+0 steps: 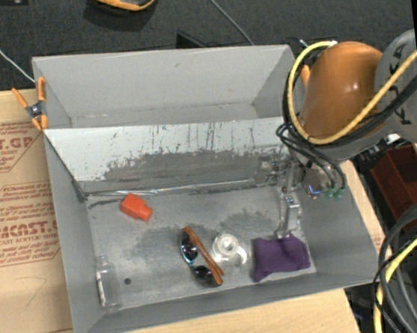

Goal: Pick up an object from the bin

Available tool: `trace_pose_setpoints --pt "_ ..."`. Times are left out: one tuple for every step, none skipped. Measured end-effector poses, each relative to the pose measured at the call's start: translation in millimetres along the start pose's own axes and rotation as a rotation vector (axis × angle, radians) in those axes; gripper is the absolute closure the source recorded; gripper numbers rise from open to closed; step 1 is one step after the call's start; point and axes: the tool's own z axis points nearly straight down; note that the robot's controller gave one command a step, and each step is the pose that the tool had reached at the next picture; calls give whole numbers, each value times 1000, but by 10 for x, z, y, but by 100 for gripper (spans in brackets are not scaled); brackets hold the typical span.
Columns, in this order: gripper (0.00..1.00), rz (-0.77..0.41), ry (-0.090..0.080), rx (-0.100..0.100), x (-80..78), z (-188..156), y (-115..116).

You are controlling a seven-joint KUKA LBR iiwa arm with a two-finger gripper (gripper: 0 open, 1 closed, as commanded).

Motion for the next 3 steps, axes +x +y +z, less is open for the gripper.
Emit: trace_pose_setpoints --pt "0 -1 -8 1 -15 -48 1" --pt "0 -149 -5 1 185 779 204" --pt "0 -429 -6 2 163 1149 108"
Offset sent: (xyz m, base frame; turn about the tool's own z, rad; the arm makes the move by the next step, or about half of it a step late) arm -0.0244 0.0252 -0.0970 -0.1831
